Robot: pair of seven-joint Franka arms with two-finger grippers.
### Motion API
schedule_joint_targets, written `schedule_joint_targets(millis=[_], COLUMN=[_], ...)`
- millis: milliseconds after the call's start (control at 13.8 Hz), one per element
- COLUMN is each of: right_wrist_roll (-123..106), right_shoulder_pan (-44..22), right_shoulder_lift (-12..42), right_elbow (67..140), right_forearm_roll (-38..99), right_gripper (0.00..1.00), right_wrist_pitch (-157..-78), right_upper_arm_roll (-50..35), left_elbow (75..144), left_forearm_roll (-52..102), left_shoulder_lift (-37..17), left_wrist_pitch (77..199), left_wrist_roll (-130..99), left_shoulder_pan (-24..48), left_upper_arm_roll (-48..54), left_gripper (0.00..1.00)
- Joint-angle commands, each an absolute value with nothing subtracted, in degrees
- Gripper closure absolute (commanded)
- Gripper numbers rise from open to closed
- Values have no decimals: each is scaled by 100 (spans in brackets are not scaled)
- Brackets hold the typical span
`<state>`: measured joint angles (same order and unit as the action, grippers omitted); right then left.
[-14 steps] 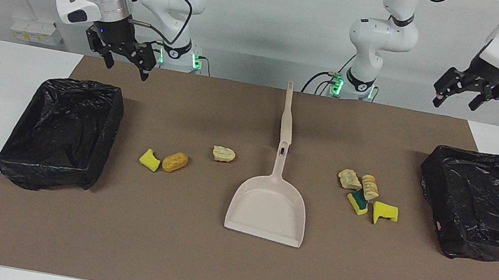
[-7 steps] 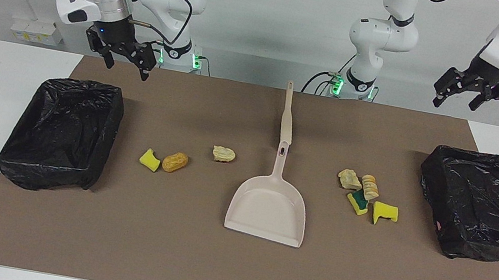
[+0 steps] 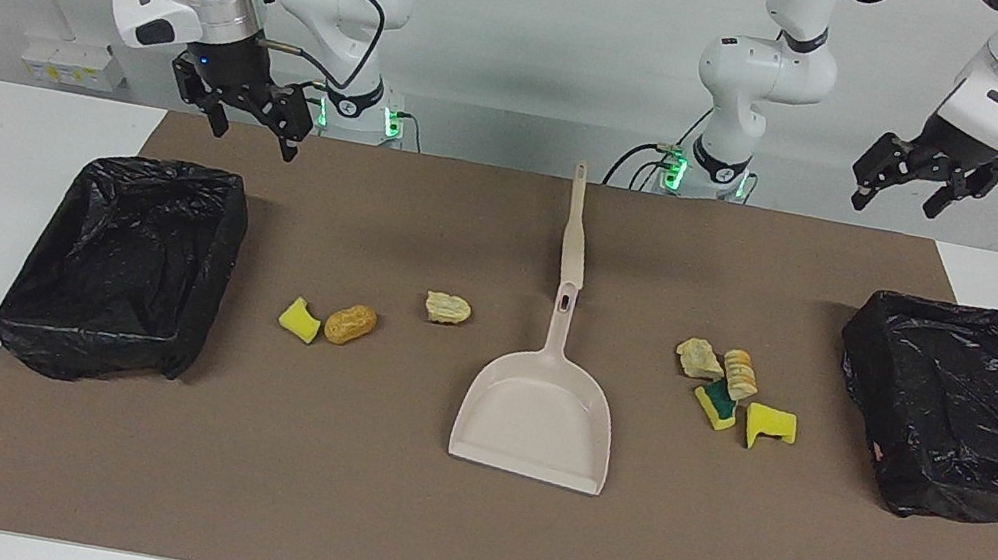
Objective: Sweep and dump trash in bin
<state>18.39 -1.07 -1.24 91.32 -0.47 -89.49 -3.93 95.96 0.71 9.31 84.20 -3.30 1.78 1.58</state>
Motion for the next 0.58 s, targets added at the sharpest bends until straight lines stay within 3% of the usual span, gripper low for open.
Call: schedule_joint_targets(millis=[0,289,506], right_wrist_roll=[1635,1617,1644], right_shoulder_pan=[-35,-35,-70], right_shoulder_lift=[-176,-176,-158], right_elbow=[9141,9141,9158], right_forearm_roll=[79,88,79], right_gripper=[0,0,0], right_wrist_pitch=[-8895,-8903,-9079], right_upper_arm_roll=[-404,-404,-404], left_elbow=[10518,11967,12619], left_forearm_roll=[254,404,413], left_shoulder_lift=[1519,2476,2584], left_wrist_pitch=[8499,8639,8963], left_wrist_roll=[-290,-378,-963], left_shoulder_pan=[404,1175,2115], left_upper_arm_roll=[105,105,105], left_gripper=[0,0,0])
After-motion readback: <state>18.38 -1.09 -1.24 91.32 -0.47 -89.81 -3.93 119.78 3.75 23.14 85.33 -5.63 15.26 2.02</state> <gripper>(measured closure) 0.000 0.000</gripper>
